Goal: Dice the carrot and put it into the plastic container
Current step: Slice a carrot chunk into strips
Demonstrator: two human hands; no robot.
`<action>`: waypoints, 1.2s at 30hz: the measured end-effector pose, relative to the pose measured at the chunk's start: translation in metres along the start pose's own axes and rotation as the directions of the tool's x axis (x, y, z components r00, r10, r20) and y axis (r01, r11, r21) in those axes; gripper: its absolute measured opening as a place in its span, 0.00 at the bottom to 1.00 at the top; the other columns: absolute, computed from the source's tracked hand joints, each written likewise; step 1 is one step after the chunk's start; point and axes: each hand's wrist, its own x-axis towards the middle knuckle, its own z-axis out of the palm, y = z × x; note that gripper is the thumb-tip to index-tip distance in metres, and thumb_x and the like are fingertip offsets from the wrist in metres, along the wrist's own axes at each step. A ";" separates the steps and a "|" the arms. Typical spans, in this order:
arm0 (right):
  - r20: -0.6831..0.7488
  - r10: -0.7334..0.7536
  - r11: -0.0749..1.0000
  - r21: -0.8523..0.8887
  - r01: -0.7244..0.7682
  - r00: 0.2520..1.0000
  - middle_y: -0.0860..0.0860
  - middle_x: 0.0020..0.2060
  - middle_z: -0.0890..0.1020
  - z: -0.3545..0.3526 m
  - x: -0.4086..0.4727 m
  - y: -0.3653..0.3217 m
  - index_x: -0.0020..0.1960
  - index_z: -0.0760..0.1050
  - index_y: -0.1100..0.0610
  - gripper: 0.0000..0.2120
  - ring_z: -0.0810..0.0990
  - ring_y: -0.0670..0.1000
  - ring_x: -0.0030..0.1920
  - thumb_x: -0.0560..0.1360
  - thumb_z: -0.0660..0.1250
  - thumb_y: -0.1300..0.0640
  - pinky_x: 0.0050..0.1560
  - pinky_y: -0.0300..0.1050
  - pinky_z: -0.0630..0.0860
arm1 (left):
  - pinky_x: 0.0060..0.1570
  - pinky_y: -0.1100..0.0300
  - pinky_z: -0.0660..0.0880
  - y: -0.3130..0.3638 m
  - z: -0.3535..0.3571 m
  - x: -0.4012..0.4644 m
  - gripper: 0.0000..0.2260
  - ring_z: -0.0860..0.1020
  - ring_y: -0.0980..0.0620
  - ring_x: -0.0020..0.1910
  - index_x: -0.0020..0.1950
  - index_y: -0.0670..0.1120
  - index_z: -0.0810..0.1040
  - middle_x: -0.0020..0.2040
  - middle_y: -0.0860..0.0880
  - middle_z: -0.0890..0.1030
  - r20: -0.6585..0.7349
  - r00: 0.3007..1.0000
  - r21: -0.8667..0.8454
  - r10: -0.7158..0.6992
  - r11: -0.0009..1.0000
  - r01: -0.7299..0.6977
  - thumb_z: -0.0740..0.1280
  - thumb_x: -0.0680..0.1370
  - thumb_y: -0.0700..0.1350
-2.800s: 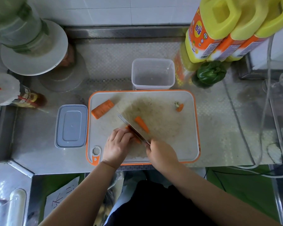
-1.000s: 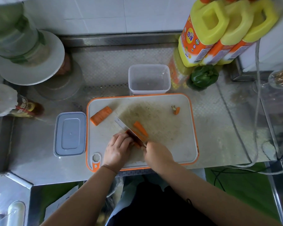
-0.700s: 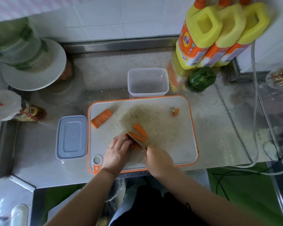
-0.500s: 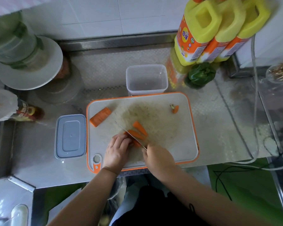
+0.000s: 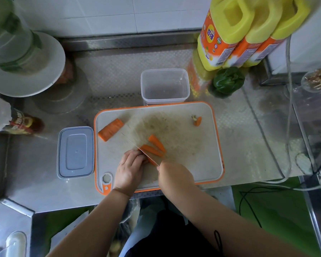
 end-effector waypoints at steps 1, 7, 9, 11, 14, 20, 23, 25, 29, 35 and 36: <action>0.020 0.011 1.000 0.004 -0.011 1.000 0.55 0.51 0.80 -0.002 0.002 -0.002 0.58 0.74 0.58 0.09 0.79 0.56 0.53 0.81 0.58 0.59 0.48 0.46 0.73 | 0.56 0.57 0.72 0.000 0.000 0.000 0.08 0.75 0.44 0.51 0.45 0.38 0.82 0.48 0.43 0.80 -0.002 1.000 -0.007 0.000 1.000 0.000 0.64 0.78 0.38; 0.100 0.092 0.996 0.005 -0.093 0.991 0.55 0.55 0.79 -0.007 0.016 -0.010 0.60 0.72 0.58 0.10 0.78 0.57 0.56 0.80 0.58 0.60 0.52 0.47 0.74 | 0.55 0.55 0.74 -0.003 0.000 -0.001 0.04 0.76 0.44 0.51 0.45 0.39 0.82 0.49 0.44 0.80 0.011 1.000 -0.034 -0.002 0.999 0.002 0.68 0.76 0.37; 0.115 0.100 0.995 -0.006 -0.099 0.988 0.55 0.54 0.80 -0.007 0.018 -0.011 0.59 0.73 0.59 0.09 0.79 0.57 0.55 0.80 0.59 0.60 0.50 0.47 0.74 | 0.54 0.53 0.75 -0.004 0.000 -0.002 0.02 0.77 0.43 0.51 0.45 0.39 0.82 0.49 0.44 0.80 0.027 1.000 -0.044 -0.004 0.999 0.006 0.70 0.75 0.35; 0.125 0.109 0.994 -0.016 -0.108 0.986 0.55 0.54 0.80 -0.005 0.020 -0.009 0.58 0.73 0.59 0.09 0.79 0.57 0.56 0.80 0.59 0.61 0.51 0.47 0.74 | 0.54 0.53 0.75 -0.005 0.001 -0.002 0.04 0.78 0.42 0.51 0.46 0.39 0.82 0.50 0.44 0.81 0.042 0.999 -0.042 -0.009 0.999 0.011 0.72 0.73 0.34; 0.119 0.091 0.996 -0.036 -0.087 0.989 0.55 0.55 0.79 0.001 0.020 -0.006 0.59 0.72 0.60 0.10 0.79 0.56 0.56 0.80 0.59 0.61 0.52 0.45 0.74 | 0.54 0.52 0.76 -0.005 0.001 -0.002 0.05 0.78 0.42 0.51 0.47 0.40 0.82 0.50 0.44 0.81 0.046 0.999 -0.038 -0.007 0.999 0.009 0.72 0.72 0.34; 0.025 0.051 0.998 -0.024 -0.051 0.998 0.55 0.54 0.79 0.017 0.014 0.000 0.61 0.73 0.59 0.11 0.79 0.55 0.55 0.80 0.58 0.59 0.51 0.45 0.74 | 0.49 0.50 0.76 -0.003 0.000 -0.003 0.05 0.77 0.44 0.49 0.46 0.41 0.81 0.49 0.45 0.80 0.036 0.999 -0.036 0.001 0.999 0.001 0.66 0.77 0.39; -0.018 0.031 0.999 -0.018 -0.032 0.999 0.55 0.53 0.80 0.020 0.014 0.003 0.60 0.73 0.58 0.11 0.80 0.55 0.54 0.81 0.58 0.58 0.49 0.45 0.74 | 0.48 0.50 0.77 -0.005 0.002 -0.004 0.04 0.77 0.44 0.49 0.49 0.43 0.80 0.50 0.45 0.80 0.037 0.999 -0.031 0.003 1.000 -0.002 0.66 0.77 0.40; -0.022 0.015 1.000 0.001 -0.015 1.000 0.55 0.51 0.81 0.021 0.018 0.006 0.59 0.73 0.58 0.10 0.80 0.56 0.52 0.81 0.58 0.58 0.45 0.44 0.73 | 0.48 0.50 0.77 -0.005 0.002 -0.004 0.04 0.76 0.44 0.49 0.51 0.45 0.77 0.51 0.46 0.79 0.036 0.999 -0.029 0.009 1.000 -0.008 0.67 0.77 0.40; -0.078 -0.030 0.999 0.014 0.031 0.997 0.54 0.48 0.81 0.024 0.023 0.011 0.57 0.73 0.58 0.09 0.81 0.55 0.49 0.81 0.57 0.56 0.39 0.42 0.68 | 0.49 0.50 0.75 -0.004 0.002 -0.005 0.03 0.76 0.44 0.49 0.50 0.44 0.78 0.50 0.45 0.80 0.027 1.000 0.007 0.008 1.000 -0.008 0.67 0.76 0.40; -0.171 -0.101 0.995 0.005 0.103 0.980 0.54 0.43 0.82 0.029 0.011 0.019 0.54 0.73 0.58 0.14 0.81 0.55 0.44 0.82 0.54 0.50 0.38 0.44 0.70 | 0.51 0.50 0.75 -0.002 0.001 -0.003 0.04 0.76 0.43 0.49 0.46 0.42 0.81 0.47 0.44 0.81 -0.004 1.000 0.069 0.018 0.997 -0.017 0.66 0.77 0.39; -0.186 -0.106 0.994 0.000 0.108 0.977 0.54 0.39 0.82 0.030 0.008 0.018 0.51 0.74 0.58 0.14 0.82 0.55 0.40 0.82 0.56 0.50 0.34 0.43 0.69 | 0.52 0.51 0.75 -0.002 0.000 -0.003 0.05 0.76 0.43 0.49 0.46 0.41 0.82 0.47 0.44 0.81 0.001 1.000 0.072 0.018 0.997 -0.018 0.66 0.77 0.38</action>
